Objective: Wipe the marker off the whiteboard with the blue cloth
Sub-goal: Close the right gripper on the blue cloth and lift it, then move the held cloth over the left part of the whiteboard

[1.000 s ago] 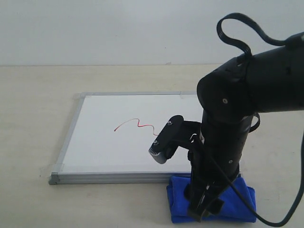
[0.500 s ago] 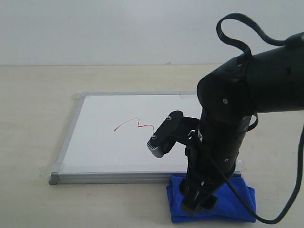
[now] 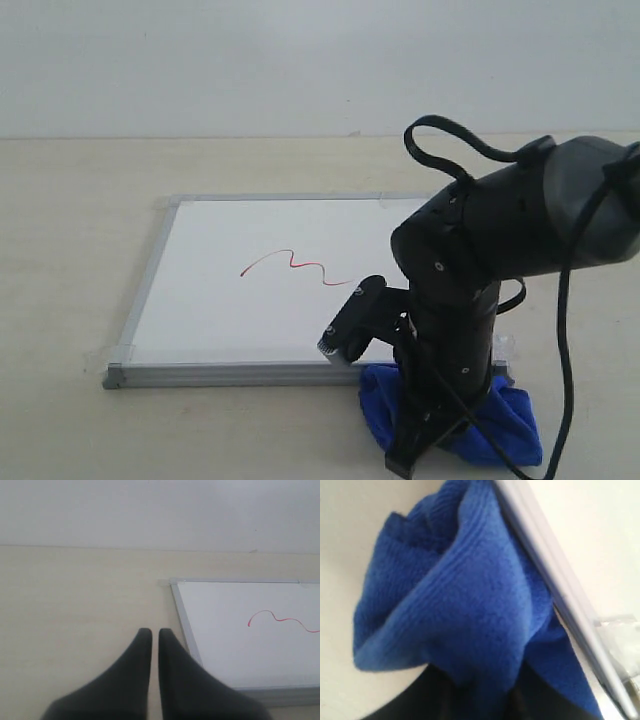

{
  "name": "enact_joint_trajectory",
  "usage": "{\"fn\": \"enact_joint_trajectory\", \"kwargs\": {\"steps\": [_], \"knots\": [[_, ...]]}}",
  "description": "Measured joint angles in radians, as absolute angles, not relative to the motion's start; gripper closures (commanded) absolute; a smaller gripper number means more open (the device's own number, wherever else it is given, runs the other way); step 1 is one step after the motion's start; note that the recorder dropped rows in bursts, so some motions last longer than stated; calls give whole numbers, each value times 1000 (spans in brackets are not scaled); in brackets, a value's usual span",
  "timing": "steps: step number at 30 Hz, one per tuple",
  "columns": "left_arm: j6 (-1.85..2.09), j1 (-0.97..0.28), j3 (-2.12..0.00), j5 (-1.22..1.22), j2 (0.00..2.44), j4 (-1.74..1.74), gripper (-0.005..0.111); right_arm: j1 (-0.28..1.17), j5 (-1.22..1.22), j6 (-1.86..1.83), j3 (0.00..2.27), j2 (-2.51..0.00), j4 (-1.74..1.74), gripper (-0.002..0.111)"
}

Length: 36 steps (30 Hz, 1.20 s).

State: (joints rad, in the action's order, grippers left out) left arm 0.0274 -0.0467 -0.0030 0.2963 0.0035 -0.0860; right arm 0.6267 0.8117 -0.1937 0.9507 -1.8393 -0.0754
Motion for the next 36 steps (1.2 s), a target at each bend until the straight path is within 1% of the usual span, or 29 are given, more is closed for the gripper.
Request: {"fn": "enact_joint_trajectory", "kwargs": {"steps": [4, 8, 14, 18, 22, 25, 36], "knots": [[27, -47, -3, 296, 3, -86, 102, 627, 871, -194, 977, -1845, -66, 108], [27, -47, -3, 296, 3, -86, 102, 627, 1011, -194, 1026, -1844, -34, 108], [27, -47, -3, 296, 3, -86, 102, 627, 1124, -195, 1132, -1741, -10, 108], [27, -47, -3, 296, 3, -86, 102, 627, 1070, -195, 1223, -1672, -26, 108], [27, -47, -3, 296, 3, -86, 102, 627, 944, -195, 1285, -1690, -68, 108], [27, -47, -3, 296, 3, -86, 102, 627, 889, -193, 1340, -1759, -67, 108], [27, -47, -3, 296, 3, -86, 102, 627, 817, -190, 1620, -2074, 93, 108]]}}
